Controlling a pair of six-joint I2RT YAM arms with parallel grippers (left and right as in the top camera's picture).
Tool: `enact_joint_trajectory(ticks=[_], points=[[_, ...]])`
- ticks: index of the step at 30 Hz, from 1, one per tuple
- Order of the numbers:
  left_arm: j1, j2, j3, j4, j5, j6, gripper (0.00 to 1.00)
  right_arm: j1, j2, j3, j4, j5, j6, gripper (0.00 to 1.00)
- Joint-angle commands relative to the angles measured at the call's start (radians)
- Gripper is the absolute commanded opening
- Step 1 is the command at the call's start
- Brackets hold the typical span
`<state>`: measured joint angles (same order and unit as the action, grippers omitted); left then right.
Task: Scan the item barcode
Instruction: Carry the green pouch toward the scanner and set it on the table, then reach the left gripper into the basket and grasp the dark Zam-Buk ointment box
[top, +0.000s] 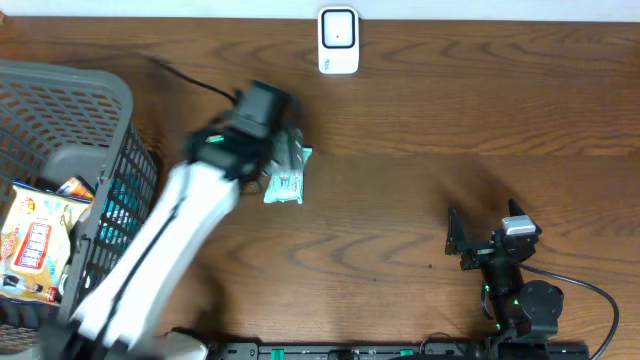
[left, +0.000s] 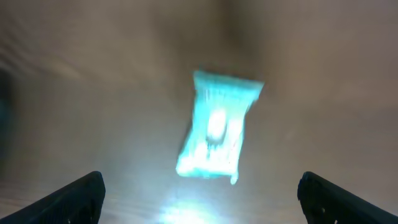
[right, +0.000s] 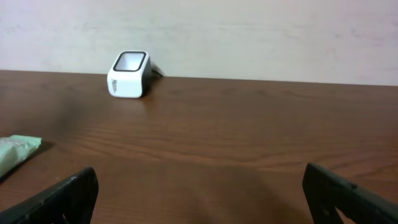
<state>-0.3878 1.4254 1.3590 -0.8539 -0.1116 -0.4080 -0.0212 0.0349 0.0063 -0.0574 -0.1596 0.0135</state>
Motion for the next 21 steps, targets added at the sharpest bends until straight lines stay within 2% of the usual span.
enact_joint_trajectory(ticks=[1,5,9,14,17,21], points=[[0.077,-0.127,0.068,-0.037,-0.123,-0.005,0.98,0.009,-0.003,-0.001,-0.003,0.003,-0.011,0.99],[0.25,-0.249,0.1,-0.082,-0.152,-0.005,0.98,0.009,-0.003,-0.001,-0.003,0.003,-0.011,0.99],[0.503,-0.32,0.1,-0.174,-0.151,-0.013,0.98,0.009,-0.003,-0.001,-0.004,0.004,-0.011,0.99],[0.812,-0.303,0.077,-0.338,-0.13,-0.118,0.98,0.009,-0.003,-0.001,-0.003,0.003,-0.011,0.99],[0.964,-0.281,0.009,-0.347,-0.073,-0.129,0.98,0.009,-0.003,-0.001,-0.003,0.003,-0.011,0.99],[1.097,-0.255,-0.116,-0.286,-0.008,-0.129,0.98,0.009,-0.003,-0.001,-0.003,0.004,-0.011,0.99]])
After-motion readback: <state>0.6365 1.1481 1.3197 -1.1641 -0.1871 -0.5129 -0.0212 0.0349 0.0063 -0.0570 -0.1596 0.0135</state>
